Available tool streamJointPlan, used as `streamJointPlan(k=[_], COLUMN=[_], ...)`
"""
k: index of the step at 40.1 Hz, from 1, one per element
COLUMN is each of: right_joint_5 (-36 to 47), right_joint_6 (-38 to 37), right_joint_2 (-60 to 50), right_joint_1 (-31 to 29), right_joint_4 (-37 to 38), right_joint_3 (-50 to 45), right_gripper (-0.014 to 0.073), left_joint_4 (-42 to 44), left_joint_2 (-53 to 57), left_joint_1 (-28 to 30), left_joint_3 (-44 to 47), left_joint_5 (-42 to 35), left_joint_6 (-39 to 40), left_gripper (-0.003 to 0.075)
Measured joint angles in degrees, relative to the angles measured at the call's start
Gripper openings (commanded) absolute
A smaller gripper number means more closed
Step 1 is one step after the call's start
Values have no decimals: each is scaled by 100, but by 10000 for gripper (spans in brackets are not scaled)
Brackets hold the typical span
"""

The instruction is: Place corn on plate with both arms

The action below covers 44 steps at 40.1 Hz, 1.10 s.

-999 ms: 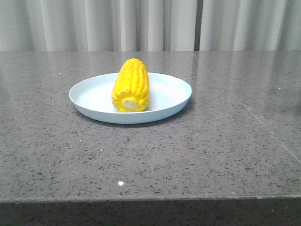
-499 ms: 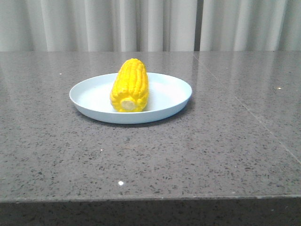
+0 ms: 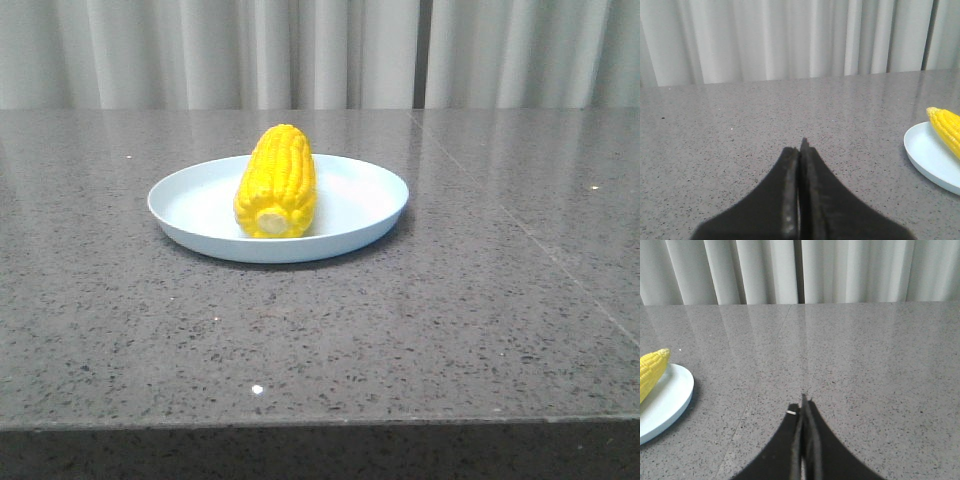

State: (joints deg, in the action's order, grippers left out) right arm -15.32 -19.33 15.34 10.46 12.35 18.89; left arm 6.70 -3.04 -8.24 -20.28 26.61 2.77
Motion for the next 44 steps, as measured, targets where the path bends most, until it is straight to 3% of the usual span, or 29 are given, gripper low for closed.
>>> streamJointPlan(k=[44], right_joint_5=[1], right_joint_6=[0], right_joint_2=[0], right_joint_1=[0], right_joint_4=[0], right_joint_3=[-34], right_gripper=[-68], left_joint_4=[-14], left_joint_2=[110], left_joint_1=[75], left_joint_3=[229], left_joint_5=[-268], left_joint_6=[0], left_gripper=[-20])
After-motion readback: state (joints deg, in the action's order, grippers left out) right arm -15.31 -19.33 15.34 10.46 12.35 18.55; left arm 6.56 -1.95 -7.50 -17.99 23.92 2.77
